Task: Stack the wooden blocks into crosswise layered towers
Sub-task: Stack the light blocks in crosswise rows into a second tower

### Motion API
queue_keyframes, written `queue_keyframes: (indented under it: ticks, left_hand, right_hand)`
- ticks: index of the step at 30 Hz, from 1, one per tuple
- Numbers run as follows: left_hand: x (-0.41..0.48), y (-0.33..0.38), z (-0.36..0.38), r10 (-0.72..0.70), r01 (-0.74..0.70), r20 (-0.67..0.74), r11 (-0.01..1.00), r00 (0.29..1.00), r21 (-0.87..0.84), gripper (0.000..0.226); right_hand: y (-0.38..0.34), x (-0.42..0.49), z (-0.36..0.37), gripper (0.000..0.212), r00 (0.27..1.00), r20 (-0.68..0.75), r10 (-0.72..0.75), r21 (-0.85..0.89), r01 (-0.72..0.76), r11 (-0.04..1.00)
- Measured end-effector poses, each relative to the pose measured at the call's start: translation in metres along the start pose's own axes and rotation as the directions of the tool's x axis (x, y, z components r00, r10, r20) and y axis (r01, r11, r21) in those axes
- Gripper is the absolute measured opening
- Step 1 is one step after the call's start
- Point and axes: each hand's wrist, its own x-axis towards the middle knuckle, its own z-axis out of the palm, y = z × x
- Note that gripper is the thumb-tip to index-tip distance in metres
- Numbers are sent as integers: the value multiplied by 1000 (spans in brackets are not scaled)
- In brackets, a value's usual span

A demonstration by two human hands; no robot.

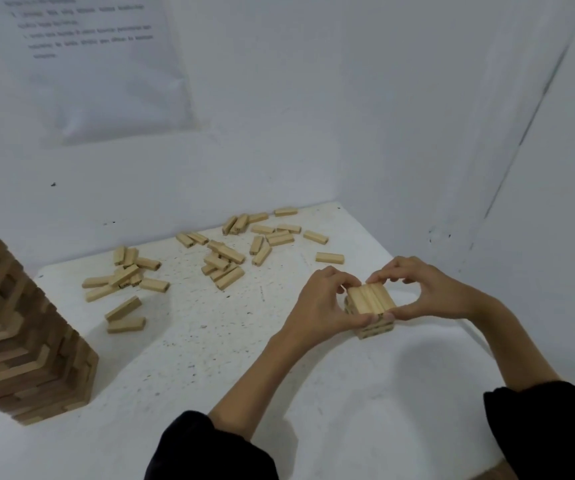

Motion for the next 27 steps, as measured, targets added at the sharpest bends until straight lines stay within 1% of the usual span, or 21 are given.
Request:
queue_keyframes:
  ticks: [8, 12, 14, 17, 19, 21, 24, 27]
  left_hand:
    - [0, -3, 6, -29, 29, 8, 999, 1000, 14, 50]
    - [1, -6, 8, -37, 37, -7, 999, 999, 34, 48]
    - [0, -8, 7, -38, 38, -10, 999, 999, 19, 47]
    - [0, -7, 6, -46, 46, -1, 999, 999, 2, 54]
    - [-1, -5, 4, -57, 57, 2, 998, 998, -11, 62]
    - [-1, -4, -3, -55, 55, -18, 998, 998, -29, 63]
    - [-2, -10, -21, -31, 27, -64, 998, 997, -64, 56]
    - [-5, -22, -41, -37, 29, -124, 997, 992, -66, 43]
  right_hand:
    - [4, 1, 2, 53, 999, 34, -1, 6, 0, 1000]
    - [7, 2, 3, 53, 1000, 23, -3, 20, 3, 1000]
    - [7, 3, 5, 53, 1000, 17, 7, 32, -7, 999]
    - [4, 1, 6, 58, 999, 7, 38, 35, -38, 999]
    - [0, -1, 3, 60, 998, -23, 52, 39, -51, 998]
    - [-7, -3, 1, 54, 997, -69, 46, 67, -41, 997]
    - [-20, 0, 5, 35, 982, -191, 5, 98, 14, 995]
    - [-38, 14, 18, 31, 944, -331, -17, 95, 51, 994]
